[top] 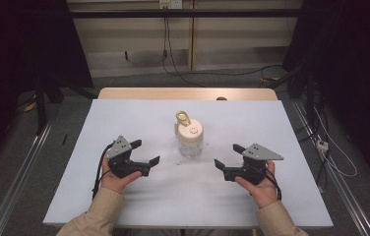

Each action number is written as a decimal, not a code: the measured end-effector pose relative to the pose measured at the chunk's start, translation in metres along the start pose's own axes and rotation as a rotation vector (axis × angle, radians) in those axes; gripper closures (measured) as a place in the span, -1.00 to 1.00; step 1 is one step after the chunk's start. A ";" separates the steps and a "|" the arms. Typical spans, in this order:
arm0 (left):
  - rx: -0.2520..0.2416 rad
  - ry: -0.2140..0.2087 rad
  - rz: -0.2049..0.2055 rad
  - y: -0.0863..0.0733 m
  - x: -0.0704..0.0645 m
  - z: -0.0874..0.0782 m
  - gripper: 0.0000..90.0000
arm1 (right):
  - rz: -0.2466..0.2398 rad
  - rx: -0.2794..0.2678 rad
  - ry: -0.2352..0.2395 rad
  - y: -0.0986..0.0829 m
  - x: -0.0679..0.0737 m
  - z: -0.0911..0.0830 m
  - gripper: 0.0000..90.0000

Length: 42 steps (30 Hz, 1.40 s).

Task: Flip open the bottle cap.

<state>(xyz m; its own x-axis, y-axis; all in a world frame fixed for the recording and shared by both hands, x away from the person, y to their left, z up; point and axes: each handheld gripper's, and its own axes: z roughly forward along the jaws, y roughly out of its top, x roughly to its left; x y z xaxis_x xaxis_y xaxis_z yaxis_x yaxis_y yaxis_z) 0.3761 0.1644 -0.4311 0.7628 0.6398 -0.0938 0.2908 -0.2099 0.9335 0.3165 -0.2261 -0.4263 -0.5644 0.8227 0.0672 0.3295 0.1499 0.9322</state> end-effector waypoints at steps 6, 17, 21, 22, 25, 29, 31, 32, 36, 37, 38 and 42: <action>0.002 0.016 -0.001 -0.005 0.006 -0.011 -0.89 | -0.007 0.002 -0.020 -0.010 -0.003 -0.010 -0.73; -0.007 0.020 -0.039 -0.012 0.015 -0.030 -0.88 | -0.004 0.014 -0.044 -0.024 -0.008 -0.025 -0.73; -0.010 0.030 -0.042 -0.013 0.019 -0.037 -0.88 | 0.001 0.016 -0.050 -0.028 -0.009 -0.031 -0.73; -0.013 0.031 -0.043 -0.013 0.019 -0.038 -0.88 | -0.002 0.018 -0.052 -0.029 -0.010 -0.032 -0.73; -0.010 0.039 -0.040 -0.013 0.022 -0.042 -0.88 | 0.005 0.018 -0.055 -0.031 -0.012 -0.036 -0.72; -0.012 0.049 -0.046 -0.015 0.025 -0.048 -0.88 | 0.016 0.019 -0.062 -0.034 -0.016 -0.040 -0.72; -0.013 0.053 -0.049 -0.016 0.026 -0.051 -0.88 | 0.015 0.022 -0.064 -0.036 -0.017 -0.042 -0.73; -0.015 0.056 -0.052 -0.016 0.027 -0.053 -0.88 | 0.016 0.024 -0.065 -0.036 -0.018 -0.043 -0.72; -0.007 0.063 -0.049 -0.018 0.029 -0.058 -0.88 | 0.024 0.025 -0.077 -0.039 -0.021 -0.047 -0.72; -0.005 0.066 -0.046 -0.019 0.030 -0.059 -0.88 | 0.021 0.027 -0.079 -0.040 -0.023 -0.048 -0.72; -0.003 0.068 -0.042 -0.020 0.030 -0.060 -0.88 | 0.026 0.029 -0.083 -0.041 -0.024 -0.049 -0.72; -0.002 0.070 -0.046 -0.022 0.030 -0.063 -0.87 | 0.036 0.029 -0.083 -0.043 -0.026 -0.051 -0.71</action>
<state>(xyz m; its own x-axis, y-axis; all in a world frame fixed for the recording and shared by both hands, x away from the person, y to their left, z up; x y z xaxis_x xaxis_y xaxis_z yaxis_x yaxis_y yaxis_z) 0.3563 0.2352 -0.4327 0.7060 0.6993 -0.1124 0.3240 -0.1778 0.9292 0.2786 -0.2825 -0.4497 -0.4872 0.8705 0.0694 0.3711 0.1344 0.9188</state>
